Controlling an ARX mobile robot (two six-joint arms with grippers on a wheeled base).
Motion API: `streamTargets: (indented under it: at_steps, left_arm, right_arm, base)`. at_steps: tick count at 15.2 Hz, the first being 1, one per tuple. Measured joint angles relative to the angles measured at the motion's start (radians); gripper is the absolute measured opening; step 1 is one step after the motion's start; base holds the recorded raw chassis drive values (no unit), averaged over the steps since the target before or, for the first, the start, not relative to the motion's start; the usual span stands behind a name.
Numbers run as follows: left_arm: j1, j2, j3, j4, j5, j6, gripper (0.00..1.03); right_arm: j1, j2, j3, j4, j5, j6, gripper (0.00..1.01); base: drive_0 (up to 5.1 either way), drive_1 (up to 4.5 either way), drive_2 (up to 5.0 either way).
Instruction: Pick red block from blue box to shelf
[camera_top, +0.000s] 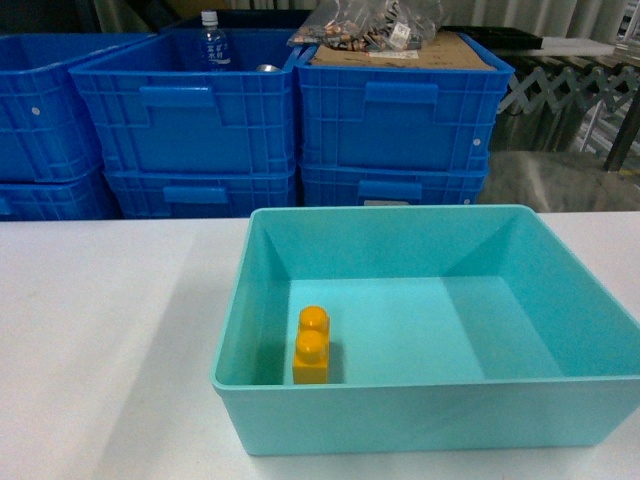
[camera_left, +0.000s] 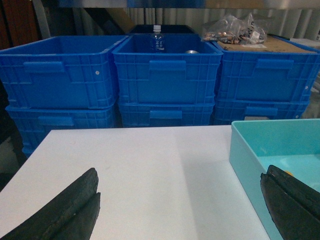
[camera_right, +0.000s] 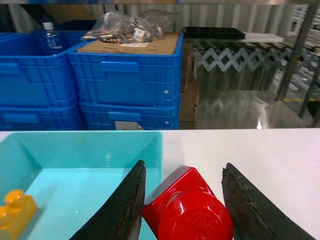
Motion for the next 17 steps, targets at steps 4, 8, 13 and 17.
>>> streamTargets:
  at_steps: [4,8,13,17]
  left_arm:
    - [0.0,0.0,0.0,0.0,0.0,0.0,0.98]
    - [0.0,0.0,0.0,0.0,0.0,0.0,0.98]
    - [0.0,0.0,0.0,0.0,0.0,0.0,0.98]
    - [0.0,0.0,0.0,0.0,0.0,0.0,0.98]
  right_arm:
    - [-0.062,-0.145,-0.055,-0.091,-0.06,0.0,0.39]
    - [-0.061,-0.232,-0.107,-0.114,-0.06,-0.006,0.39]
    - [-0.061,-0.4,-0.107,-0.273,-0.06,-0.008,0.39]
    - [-0.061,-0.438,-0.107,-0.312,-0.06,-0.008,0.39]
  base:
    - [0.0,0.0,0.0]
    - [0.0,0.0,0.0]
    - [0.0,0.0,0.0]
    - [0.0,0.0,0.0]
